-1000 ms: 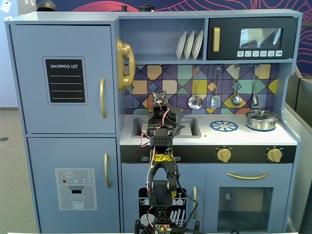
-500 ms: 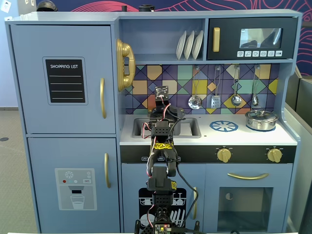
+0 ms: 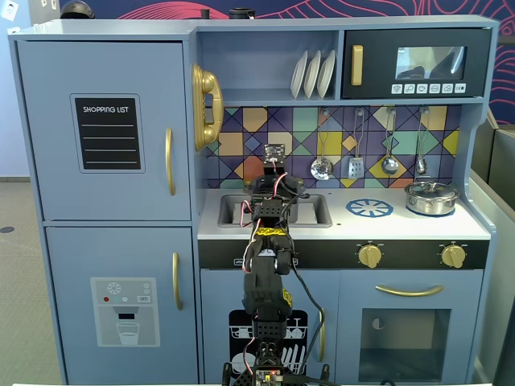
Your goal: Take off the lid from the gray recipient and place it on the counter
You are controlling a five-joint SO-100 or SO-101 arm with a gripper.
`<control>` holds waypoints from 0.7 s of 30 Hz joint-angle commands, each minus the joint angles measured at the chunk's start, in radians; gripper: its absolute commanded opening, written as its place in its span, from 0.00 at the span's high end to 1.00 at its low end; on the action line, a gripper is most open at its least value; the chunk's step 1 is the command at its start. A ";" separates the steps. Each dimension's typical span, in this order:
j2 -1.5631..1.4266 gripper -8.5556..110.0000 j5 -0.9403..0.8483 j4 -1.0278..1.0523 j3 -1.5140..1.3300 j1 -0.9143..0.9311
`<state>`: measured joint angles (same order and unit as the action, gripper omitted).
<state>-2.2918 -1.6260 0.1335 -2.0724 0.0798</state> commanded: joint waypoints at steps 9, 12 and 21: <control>0.117 0.79 0.029 -0.025 0.160 -0.006; 0.141 0.79 0.028 -0.025 0.178 -0.011; 0.225 0.81 0.029 -0.029 0.259 -0.029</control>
<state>-2.0755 -1.6030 0.1335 -1.8960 0.0690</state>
